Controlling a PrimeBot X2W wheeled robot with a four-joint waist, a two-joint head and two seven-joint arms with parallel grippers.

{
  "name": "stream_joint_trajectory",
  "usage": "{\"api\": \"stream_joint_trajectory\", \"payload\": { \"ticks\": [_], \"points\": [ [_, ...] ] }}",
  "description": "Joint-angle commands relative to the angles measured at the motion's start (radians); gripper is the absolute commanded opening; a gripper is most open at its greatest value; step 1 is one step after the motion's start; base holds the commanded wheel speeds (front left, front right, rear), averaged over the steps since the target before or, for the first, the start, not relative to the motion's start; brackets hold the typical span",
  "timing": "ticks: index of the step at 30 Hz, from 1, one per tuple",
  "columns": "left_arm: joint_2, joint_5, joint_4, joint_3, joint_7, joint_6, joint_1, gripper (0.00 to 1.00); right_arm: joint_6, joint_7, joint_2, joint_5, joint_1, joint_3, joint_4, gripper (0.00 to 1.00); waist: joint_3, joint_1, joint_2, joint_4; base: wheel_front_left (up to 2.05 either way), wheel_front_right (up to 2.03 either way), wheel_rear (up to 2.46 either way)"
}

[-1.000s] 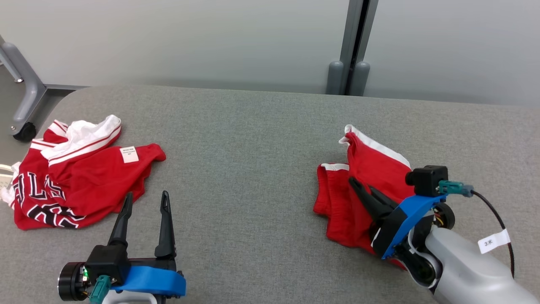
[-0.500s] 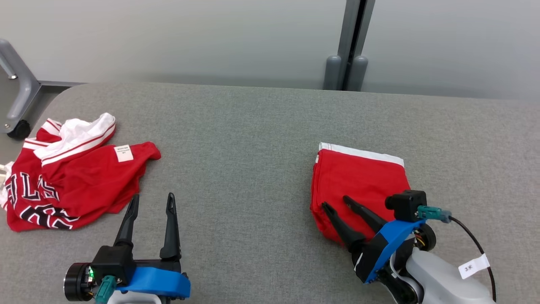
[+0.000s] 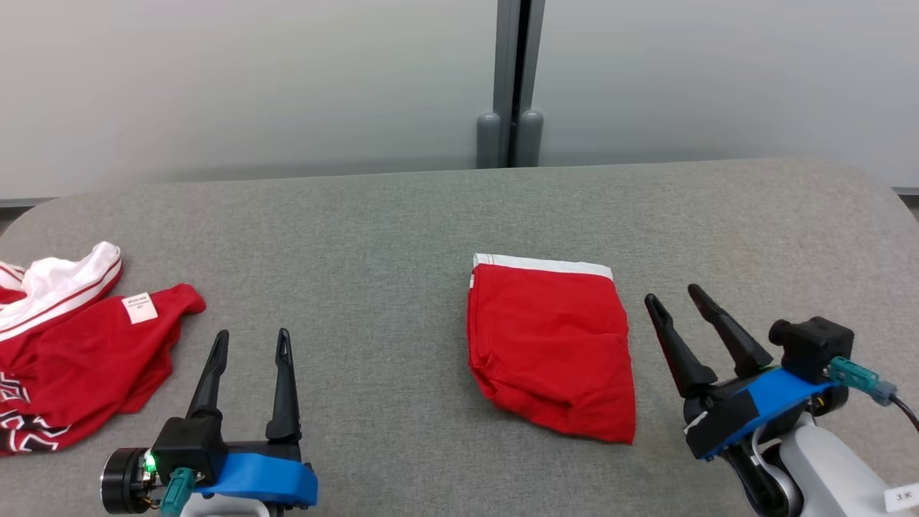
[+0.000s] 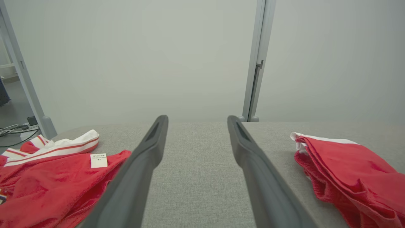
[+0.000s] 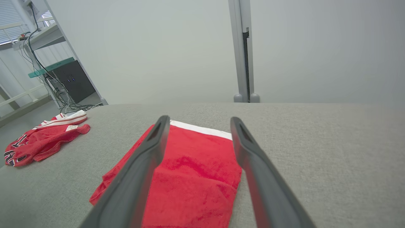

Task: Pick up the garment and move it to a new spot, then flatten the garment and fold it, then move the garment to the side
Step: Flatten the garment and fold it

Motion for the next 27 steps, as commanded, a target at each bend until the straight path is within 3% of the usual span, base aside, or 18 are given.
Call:
{"api": "stream_joint_trajectory", "payload": {
  "ticks": [1, 6, 14, 27],
  "points": [
    [0.000, 0.009, 0.004, 0.004, -0.003, 0.004, -0.005, 1.00, 0.000, -0.003, 0.011, -0.043, 0.044, -0.059, -0.031, 1.00, -0.013, 0.0000, -0.0001, -0.024, 0.00, 0.00, 0.00],
    [0.001, 0.018, 0.017, 0.020, -0.003, 0.008, -0.005, 1.00, 0.000, -0.003, 0.041, -0.148, 0.137, -0.197, -0.109, 1.00, -0.018, 0.0000, -0.0001, -0.052, 0.00, 0.00, 0.00],
    [0.006, 0.024, 0.032, 0.038, -0.003, 0.013, 0.008, 1.00, 0.000, -0.004, 0.092, -0.254, 0.251, -0.323, -0.199, 1.00, -0.036, 0.0000, -0.0001, -0.055, 0.00, 0.00, 0.00],
    [0.019, 0.021, 0.026, 0.059, -0.003, 0.017, 0.060, 1.00, 0.000, -0.004, 0.192, -0.397, 0.404, -0.436, -0.282, 1.00, -0.075, 0.0000, -0.0001, -0.008, 0.00, 0.00, 0.00]
  ]
}}
